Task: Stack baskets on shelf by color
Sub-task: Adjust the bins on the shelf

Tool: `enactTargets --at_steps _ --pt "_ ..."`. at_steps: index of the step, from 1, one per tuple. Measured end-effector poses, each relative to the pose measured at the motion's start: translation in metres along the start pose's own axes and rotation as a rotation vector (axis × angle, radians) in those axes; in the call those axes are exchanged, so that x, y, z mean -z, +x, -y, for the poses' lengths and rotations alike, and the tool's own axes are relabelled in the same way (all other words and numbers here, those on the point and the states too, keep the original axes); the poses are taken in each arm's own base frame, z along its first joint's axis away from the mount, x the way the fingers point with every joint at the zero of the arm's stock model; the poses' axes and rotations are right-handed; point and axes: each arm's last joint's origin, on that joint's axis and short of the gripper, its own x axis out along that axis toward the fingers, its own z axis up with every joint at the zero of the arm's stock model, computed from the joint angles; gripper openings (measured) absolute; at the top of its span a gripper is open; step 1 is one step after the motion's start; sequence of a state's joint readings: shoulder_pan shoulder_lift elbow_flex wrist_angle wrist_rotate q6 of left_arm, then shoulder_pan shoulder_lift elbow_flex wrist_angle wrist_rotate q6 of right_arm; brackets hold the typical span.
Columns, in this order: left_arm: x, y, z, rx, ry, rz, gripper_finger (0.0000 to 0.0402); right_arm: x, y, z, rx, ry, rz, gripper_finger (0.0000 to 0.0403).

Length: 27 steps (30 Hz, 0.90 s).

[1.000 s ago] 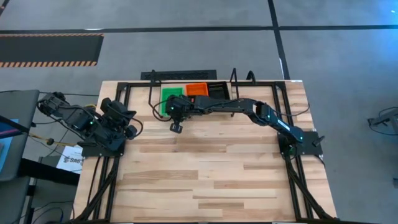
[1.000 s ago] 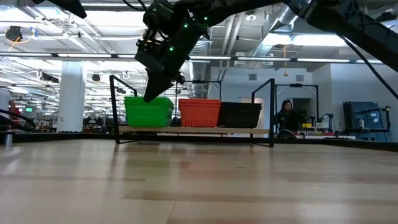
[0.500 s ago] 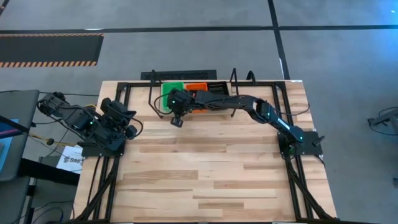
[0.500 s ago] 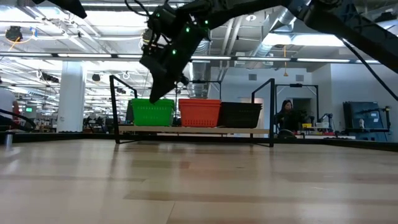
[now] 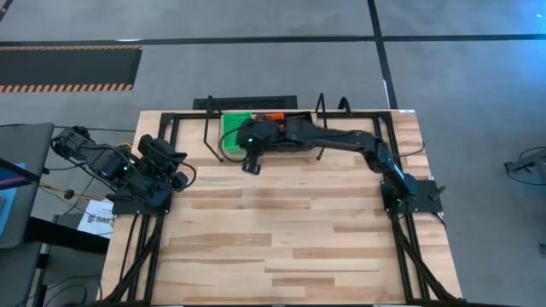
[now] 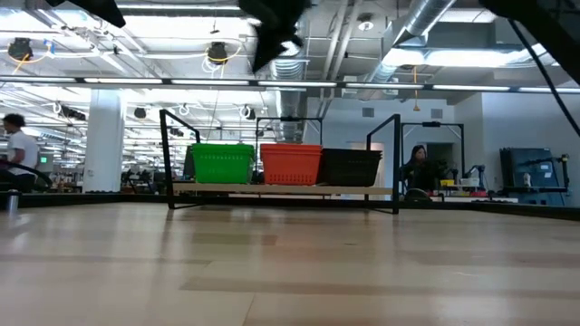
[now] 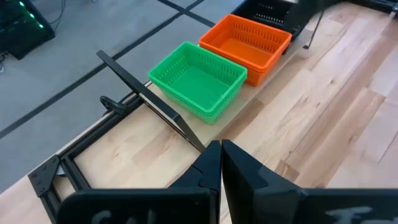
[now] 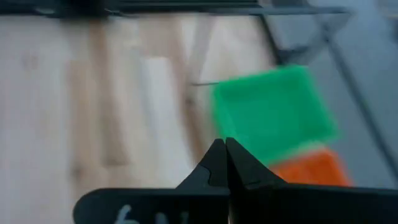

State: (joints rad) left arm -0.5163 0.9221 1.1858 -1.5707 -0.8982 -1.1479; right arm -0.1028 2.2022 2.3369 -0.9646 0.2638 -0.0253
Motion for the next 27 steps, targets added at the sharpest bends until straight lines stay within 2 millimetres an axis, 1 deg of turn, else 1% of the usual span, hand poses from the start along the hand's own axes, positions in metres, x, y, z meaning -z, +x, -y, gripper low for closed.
enactTargets --at_steps 4,7,10,12,15,17,20,24,27 --pt "0.0 0.0 0.0 -0.001 0.0 0.0 0.0 0.014 -0.028 0.017 0.172 0.036 -0.147 0.0" --pt "0.0 0.0 0.0 0.0 0.0 0.0 0.0 0.031 -0.047 0.026 0.287 0.077 -0.302 0.0" --pt "0.0 0.0 0.0 -0.001 0.003 0.001 0.0 0.046 -0.054 0.029 0.378 0.119 -0.435 0.0" --pt "0.0 0.0 0.0 -0.001 0.003 0.002 0.0 0.048 -0.049 0.028 0.393 0.136 -0.436 0.0" --pt "0.0 0.0 0.0 0.0 0.004 0.0 0.0 0.051 -0.042 0.024 0.331 0.144 -0.434 0.0" --pt "0.0 0.0 0.0 0.0 0.007 -0.001 0.0 0.057 -0.035 0.021 0.32 0.157 -0.46 0.0" --pt "0.0 0.0 0.0 0.0 0.021 -0.001 0.0 0.069 -0.013 0.015 0.264 0.174 -0.493 0.0" --pt "0.0 0.0 0.0 0.0 0.023 -0.001 0.0 0.086 0.021 0.004 0.122 0.201 -0.501 0.0" --pt "0.0 0.0 0.0 0.0 0.024 -0.001 0.0 0.099 0.038 -0.005 0.077 0.189 -0.495 0.0"
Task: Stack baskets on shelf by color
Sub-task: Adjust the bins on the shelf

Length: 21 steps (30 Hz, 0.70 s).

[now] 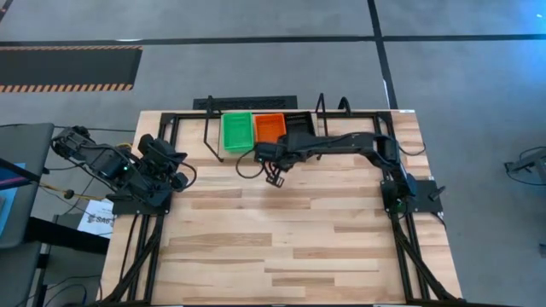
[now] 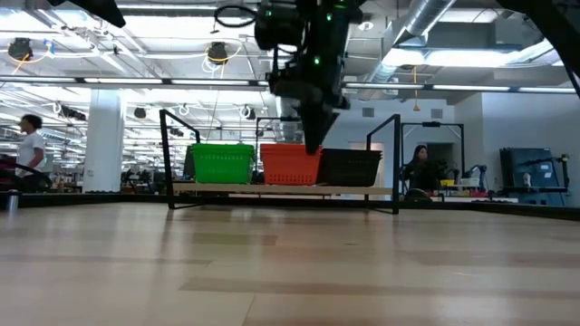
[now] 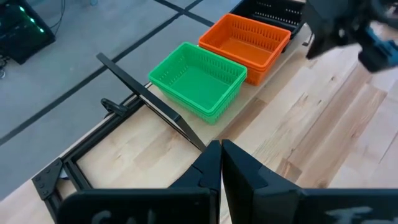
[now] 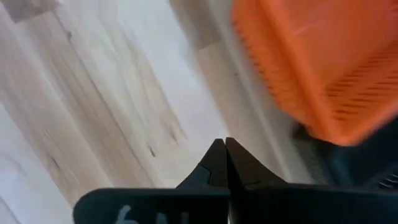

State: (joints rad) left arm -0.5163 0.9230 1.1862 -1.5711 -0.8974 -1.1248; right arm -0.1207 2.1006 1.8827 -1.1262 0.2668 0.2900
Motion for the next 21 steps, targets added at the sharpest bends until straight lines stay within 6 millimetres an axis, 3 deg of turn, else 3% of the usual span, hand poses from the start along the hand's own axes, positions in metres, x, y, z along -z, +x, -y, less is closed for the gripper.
enactTargets --at_steps 6,21 --pt "0.0 0.0 0.0 0.0 0.007 0.0 0.0 0.008 0.013 -0.004 0.013 -0.029 -0.029 0.0" --pt "0.0 0.0 0.0 0.0 -0.01 0.0 0.0 -0.021 0.015 0.005 0.038 -0.101 0.234 0.0"
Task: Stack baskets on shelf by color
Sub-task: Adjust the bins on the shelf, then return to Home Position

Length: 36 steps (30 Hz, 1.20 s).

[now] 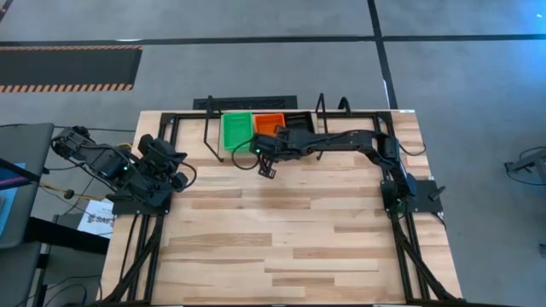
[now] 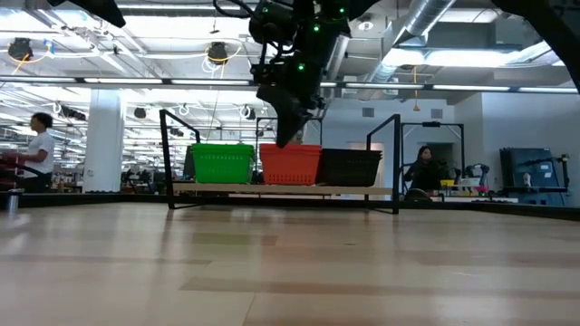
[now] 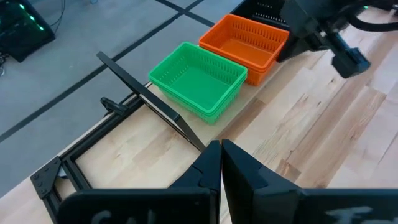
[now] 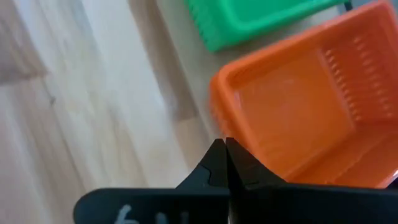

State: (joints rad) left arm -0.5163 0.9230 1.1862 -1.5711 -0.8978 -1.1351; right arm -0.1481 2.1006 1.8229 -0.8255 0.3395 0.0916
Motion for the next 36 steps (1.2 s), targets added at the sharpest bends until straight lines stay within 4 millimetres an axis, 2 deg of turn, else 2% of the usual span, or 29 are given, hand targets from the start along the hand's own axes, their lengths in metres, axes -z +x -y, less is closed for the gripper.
enactTargets --at_steps 11,16,21,25,32,36 --pt "0.0 0.0 0.0 0.0 -0.002 0.001 0.0 -0.012 0.001 0.007 -0.013 0.056 0.108 0.0001" --pt "0.0 0.0 0.0 -0.001 0.0 0.003 0.0 -0.029 -0.025 -0.002 -0.074 0.053 0.175 0.0" --pt "0.0 -0.001 -0.004 0.011 0.003 0.001 0.0 -0.045 -0.074 -0.002 -0.083 -0.009 0.234 0.0001" --pt "0.011 0.003 -0.008 0.033 0.006 0.007 0.0 -0.042 -0.122 0.017 -0.018 -0.034 0.243 0.0001" --pt "0.07 0.038 -0.012 0.24 -0.195 0.035 0.0 -0.004 -0.22 0.06 0.102 0.071 0.292 0.0" --pt "0.088 0.051 -0.012 0.405 -0.279 0.12 0.0 0.023 -0.277 0.072 0.071 0.101 0.403 0.0"
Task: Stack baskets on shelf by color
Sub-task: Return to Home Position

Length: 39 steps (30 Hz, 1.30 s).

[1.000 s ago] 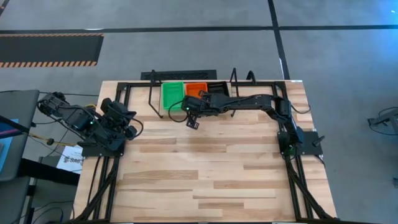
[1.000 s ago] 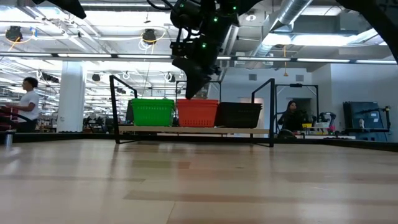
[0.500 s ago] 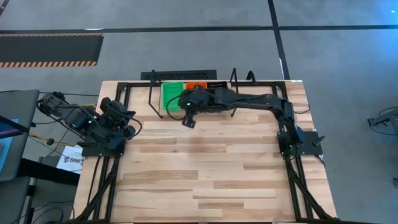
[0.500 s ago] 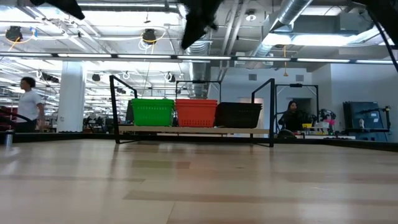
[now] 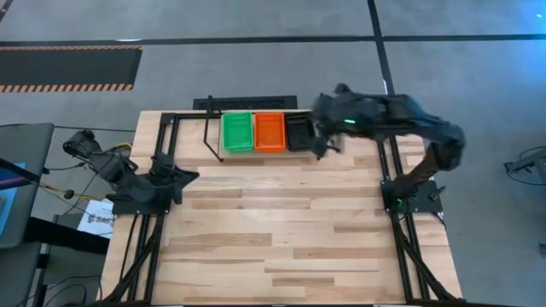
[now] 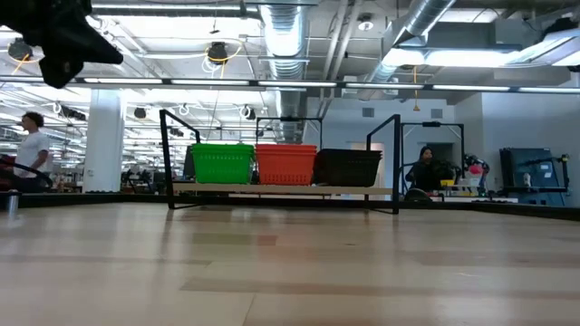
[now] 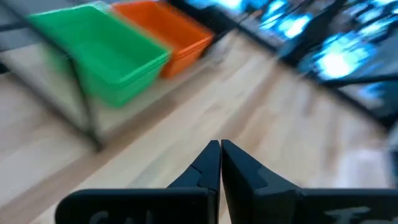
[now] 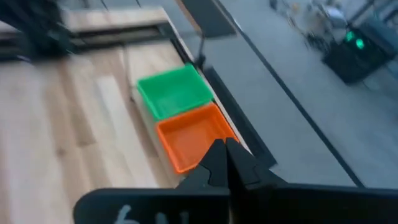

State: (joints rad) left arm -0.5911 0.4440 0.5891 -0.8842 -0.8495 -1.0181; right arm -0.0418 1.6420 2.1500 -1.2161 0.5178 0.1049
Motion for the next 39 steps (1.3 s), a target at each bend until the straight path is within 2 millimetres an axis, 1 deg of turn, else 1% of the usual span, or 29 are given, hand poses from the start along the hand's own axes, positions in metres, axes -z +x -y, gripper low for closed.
enactTargets --at_steps 3,7,9,11,13,15,18,21,23,25,28,31,33,35,37,39 --pt "0.006 0.001 -0.006 0.112 -0.015 0.058 0.0 0.008 -0.042 0.007 -0.049 0.01 0.08 0.0" --pt "0.01 -0.002 -0.019 0.176 -0.058 0.123 0.0 0.027 -0.093 0.014 -0.114 0.053 0.173 0.0" --pt "0.011 -0.004 -0.026 0.183 -0.083 0.147 0.0 0.04 -0.113 0.016 -0.135 0.08 0.205 0.0" --pt "0.01 -0.007 -0.032 0.187 -0.096 0.171 0.0 0.054 -0.125 0.015 -0.147 0.11 0.229 0.0" --pt "0.008 -0.01 -0.036 0.181 -0.091 0.205 0.0 0.071 -0.132 0.011 -0.168 0.126 0.241 0.0" --pt "0.007 -0.011 -0.039 0.165 -0.086 0.236 0.0 0.088 -0.136 0.007 -0.174 0.155 0.26 0.0" --pt "0.006 -0.012 -0.041 0.139 -0.08 0.263 0.0 0.119 -0.135 0.001 -0.163 0.211 0.282 0.0" --pt "0.005 -0.012 -0.041 0.116 -0.076 0.281 0.0 0.155 -0.125 -0.006 -0.154 0.275 0.31 0.0" --pt "0.005 -0.012 -0.042 0.084 -0.07 0.306 0.0 0.179 -0.118 -0.008 -0.15 0.349 0.344 0.0" --pt "0.004 -0.012 -0.043 0.046 -0.067 0.336 0.0 0.201 -0.11 -0.007 -0.147 0.414 0.377 0.0" --pt "0.003 -0.012 -0.045 0.004 -0.058 0.368 0.0 0.226 -0.1 0.001 -0.169 0.483 0.414 0.0" --pt "0.003 -0.012 -0.045 -0.006 -0.06 0.376 0.0 0.241 -0.095 0.016 -0.194 0.543 0.456 0.0" --pt "0.003 -0.012 -0.045 -0.012 -0.064 0.379 0.0 0.245 -0.094 0.024 -0.21 0.572 0.503 0.0" --pt "0.002 -0.012 -0.045 -0.014 -0.073 0.385 0.0 0.247 -0.095 0.029 -0.273 0.545 0.557 0.0" --pt "0.0 -0.013 -0.044 -0.012 -0.077 0.391 0.0 0.245 -0.098 0.035 -0.387 0.497 0.672 0.0" --pt "-0.002 -0.013 -0.042 -0.01 -0.073 0.402 0.0 0.245 -0.102 0.04 -0.468 0.408 0.85 0.0"
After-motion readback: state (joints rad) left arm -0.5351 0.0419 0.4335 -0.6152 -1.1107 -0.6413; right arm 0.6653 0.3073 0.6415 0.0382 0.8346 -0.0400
